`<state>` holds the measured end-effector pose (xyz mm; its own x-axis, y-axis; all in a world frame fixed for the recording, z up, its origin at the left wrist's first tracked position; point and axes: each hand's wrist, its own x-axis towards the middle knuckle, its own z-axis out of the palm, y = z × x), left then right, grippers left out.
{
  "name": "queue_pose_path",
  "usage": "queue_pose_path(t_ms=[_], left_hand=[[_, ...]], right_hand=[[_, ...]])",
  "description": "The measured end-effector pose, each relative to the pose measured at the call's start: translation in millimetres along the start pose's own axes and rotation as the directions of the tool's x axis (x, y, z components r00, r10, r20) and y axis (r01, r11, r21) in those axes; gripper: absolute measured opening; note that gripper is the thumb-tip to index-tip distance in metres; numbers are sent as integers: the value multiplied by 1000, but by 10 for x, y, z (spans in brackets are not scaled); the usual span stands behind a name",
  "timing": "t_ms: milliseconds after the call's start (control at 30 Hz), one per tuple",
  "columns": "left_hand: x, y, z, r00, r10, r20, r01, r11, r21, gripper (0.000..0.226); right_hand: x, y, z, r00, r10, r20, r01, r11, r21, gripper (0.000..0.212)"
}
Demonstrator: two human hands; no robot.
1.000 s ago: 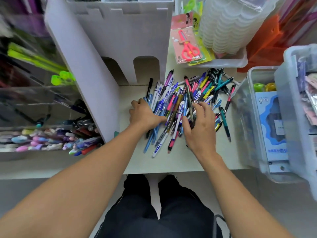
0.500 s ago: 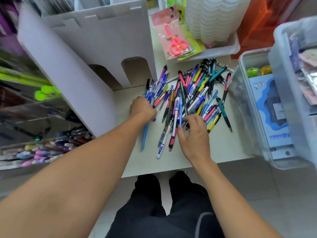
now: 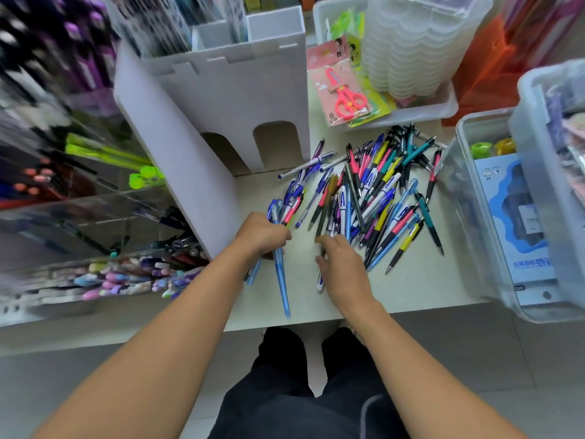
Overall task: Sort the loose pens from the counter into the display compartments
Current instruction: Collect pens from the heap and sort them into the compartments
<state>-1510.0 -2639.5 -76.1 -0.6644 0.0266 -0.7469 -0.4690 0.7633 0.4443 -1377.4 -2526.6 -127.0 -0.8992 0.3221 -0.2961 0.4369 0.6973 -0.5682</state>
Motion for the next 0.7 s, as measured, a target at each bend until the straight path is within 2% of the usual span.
queue_pose_path(t_ms=[67,133,167,200,233,267,300,333,400,433,500,567,633,700], left_hand=[[-113,-60,-57,998,-17,67,23,996,-86,14],[-235,-92,-124,993,2,114,13,992,-124,14],[-292,-91,-155,992,19,128,0,989,-148,15],[-347,-86,-180,990,36,136,-11,984,-180,15],[-398,-74,-200,989,54,139,-21,974,-224,15],[-438,-59,-218,989,73,129,-34,960,-278,15],[-475,-41,-237,990,94,106,-54,941,-334,15],[-507,-19,-260,990,117,78,-79,920,-385,15],[-564,34,-310,985,165,47,-122,868,-482,12],[-595,66,-337,982,186,40,-138,839,-526,10],[-646,139,-387,975,222,26,-166,798,-580,8],[-670,199,-412,970,242,33,-172,771,-613,8],[-654,237,-405,969,240,60,-152,767,-623,9],[-620,259,-359,971,214,103,-106,777,-621,9]], right_hand=[[-23,-27,-95,997,-12,-82,17,998,67,17],[-40,-168,-268,986,39,-164,5,966,258,9],[-34,-274,-378,981,124,-147,-53,911,408,12],[-31,-393,-505,975,217,-42,-155,806,572,19],[-27,-519,-634,952,274,138,-292,668,684,28],[-29,-610,-746,908,274,318,-419,575,702,37],[-47,-678,-852,864,233,447,-492,581,648,44],[-73,-702,-917,837,167,520,-488,657,574,48],[-187,-755,-1010,811,29,584,-355,818,452,45],[-246,-773,-1024,804,-19,595,-291,859,421,40],[-335,-791,-1000,818,-78,570,-238,856,458,30],[-385,-800,-984,841,-95,532,-260,792,552,24],[-402,-769,-1006,854,-86,514,-287,746,601,22],[-433,-668,-1068,858,-82,507,-286,744,604,25]])
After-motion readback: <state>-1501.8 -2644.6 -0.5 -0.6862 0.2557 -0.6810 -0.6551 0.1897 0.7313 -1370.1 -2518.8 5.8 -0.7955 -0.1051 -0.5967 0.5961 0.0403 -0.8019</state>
